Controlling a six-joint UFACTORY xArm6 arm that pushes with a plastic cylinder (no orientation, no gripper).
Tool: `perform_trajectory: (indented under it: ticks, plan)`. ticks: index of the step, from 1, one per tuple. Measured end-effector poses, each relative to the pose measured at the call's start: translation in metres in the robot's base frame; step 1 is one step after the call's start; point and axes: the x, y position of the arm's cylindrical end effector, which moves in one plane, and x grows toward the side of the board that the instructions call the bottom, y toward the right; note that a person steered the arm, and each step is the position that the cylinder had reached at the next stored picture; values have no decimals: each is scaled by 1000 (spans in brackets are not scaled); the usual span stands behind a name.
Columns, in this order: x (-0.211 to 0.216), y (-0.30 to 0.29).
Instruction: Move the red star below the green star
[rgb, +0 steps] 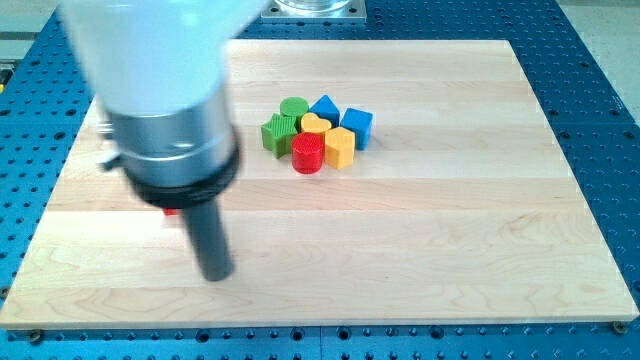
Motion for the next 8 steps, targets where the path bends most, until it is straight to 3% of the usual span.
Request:
perform_trajectory:
  ticks: [1, 2, 3, 4, 5, 8]
  plan:
    - [-33, -56]
    - [-70, -51]
    - [-84, -4]
    - [-89, -4]
    - [-92, -41]
    - [-106, 18]
